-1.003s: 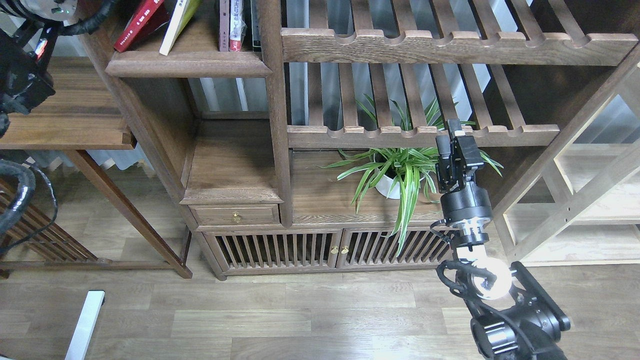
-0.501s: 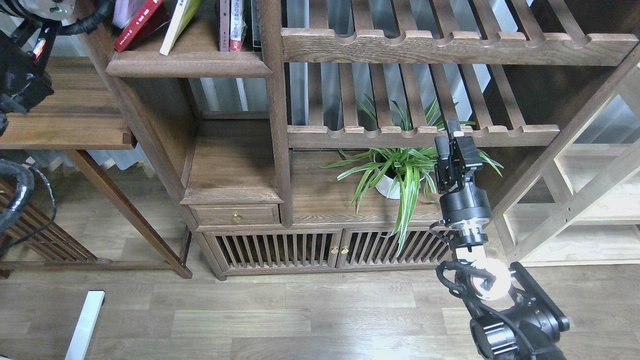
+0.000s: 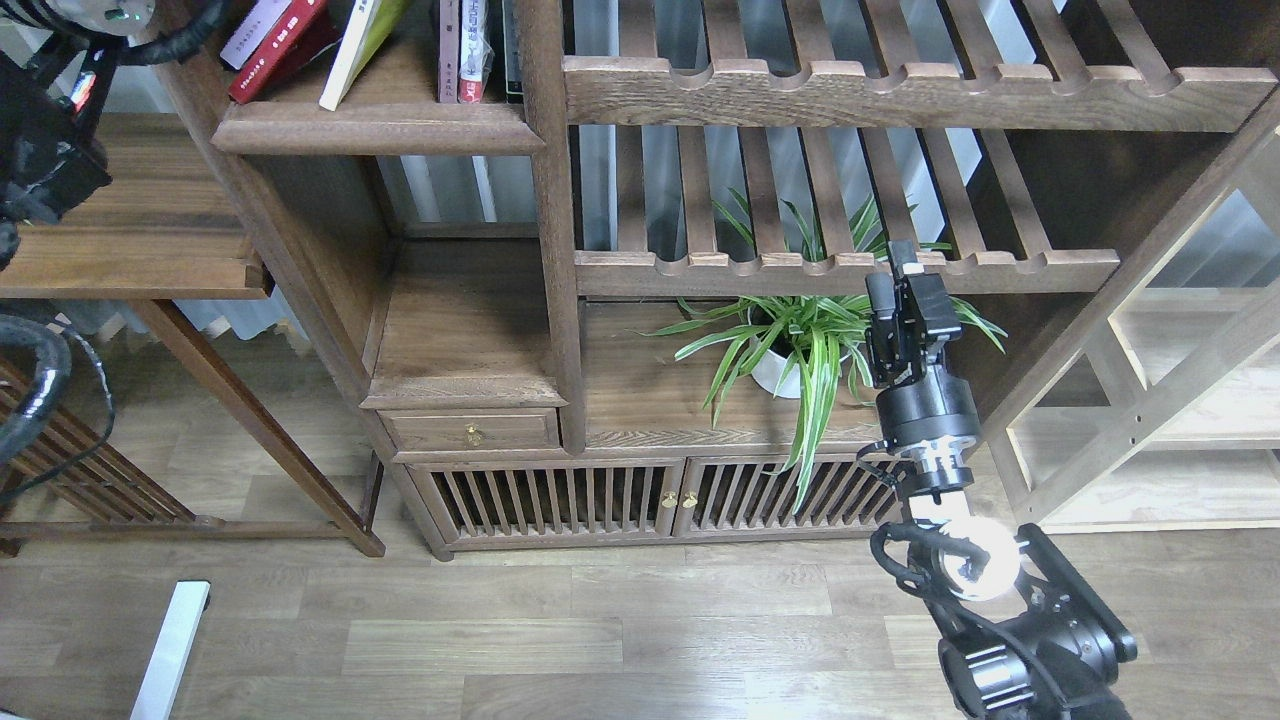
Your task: Organize books on shelf
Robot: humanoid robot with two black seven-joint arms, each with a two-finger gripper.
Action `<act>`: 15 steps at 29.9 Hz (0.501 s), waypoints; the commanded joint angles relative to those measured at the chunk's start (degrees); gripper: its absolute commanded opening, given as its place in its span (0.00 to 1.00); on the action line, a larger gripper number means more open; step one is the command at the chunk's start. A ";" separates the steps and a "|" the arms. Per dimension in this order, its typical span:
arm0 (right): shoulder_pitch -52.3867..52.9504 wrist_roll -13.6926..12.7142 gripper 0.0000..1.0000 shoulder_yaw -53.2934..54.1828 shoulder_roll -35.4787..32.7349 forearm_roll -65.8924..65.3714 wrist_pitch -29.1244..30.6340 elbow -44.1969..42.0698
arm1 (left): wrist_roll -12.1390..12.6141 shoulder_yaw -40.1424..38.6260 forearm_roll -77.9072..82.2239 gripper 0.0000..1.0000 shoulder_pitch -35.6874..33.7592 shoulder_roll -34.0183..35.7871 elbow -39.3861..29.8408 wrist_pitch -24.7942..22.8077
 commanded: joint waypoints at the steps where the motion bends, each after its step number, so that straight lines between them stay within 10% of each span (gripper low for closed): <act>1: 0.48 -0.09 0.66 -0.21 -0.08 -0.09 0.00 -0.08 | -0.14 0.00 -0.33 0.64 0.12 -0.16 -0.37 -0.39; 15: 2.06 0.00 0.85 -0.30 0.27 -0.35 0.00 -2.90 | -1.46 -0.70 -0.33 0.97 0.56 3.09 -5.46 0.22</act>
